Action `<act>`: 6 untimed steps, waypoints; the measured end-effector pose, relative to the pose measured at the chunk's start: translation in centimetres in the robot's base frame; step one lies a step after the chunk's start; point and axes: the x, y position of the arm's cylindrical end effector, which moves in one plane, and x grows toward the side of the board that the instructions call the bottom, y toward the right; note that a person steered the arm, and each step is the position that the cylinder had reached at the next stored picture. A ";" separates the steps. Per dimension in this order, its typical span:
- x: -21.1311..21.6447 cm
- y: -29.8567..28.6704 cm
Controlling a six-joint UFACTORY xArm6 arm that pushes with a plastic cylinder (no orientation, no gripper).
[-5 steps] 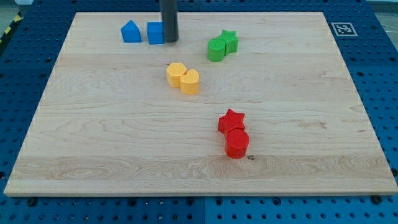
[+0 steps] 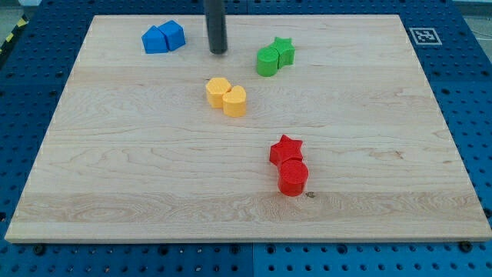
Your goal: Place the blue cube above the blue triangle
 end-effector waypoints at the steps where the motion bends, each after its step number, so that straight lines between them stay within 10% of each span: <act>1: 1.4 -0.6; 6: -6.7 -10.4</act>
